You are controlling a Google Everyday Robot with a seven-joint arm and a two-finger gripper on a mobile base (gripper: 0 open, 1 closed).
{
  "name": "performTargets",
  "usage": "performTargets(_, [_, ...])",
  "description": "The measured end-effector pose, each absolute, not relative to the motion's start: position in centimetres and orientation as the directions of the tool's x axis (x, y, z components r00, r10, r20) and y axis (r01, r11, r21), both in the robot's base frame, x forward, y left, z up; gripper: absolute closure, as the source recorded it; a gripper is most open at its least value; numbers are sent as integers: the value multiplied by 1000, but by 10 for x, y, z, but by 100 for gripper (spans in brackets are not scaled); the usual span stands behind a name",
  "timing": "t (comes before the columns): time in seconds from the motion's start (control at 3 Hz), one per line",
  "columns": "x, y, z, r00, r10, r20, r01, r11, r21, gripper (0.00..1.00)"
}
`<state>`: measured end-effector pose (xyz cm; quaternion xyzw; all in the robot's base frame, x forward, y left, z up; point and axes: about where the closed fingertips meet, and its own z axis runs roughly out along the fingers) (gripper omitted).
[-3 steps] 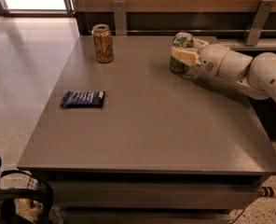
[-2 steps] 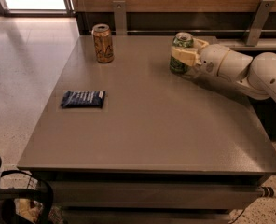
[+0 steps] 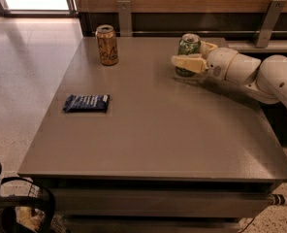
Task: Place green can upright
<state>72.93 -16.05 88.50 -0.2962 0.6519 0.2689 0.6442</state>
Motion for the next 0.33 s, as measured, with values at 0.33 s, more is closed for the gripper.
performTargets(0.33, [729,-159,885,6,-40,-999,-734,679,-31,0])
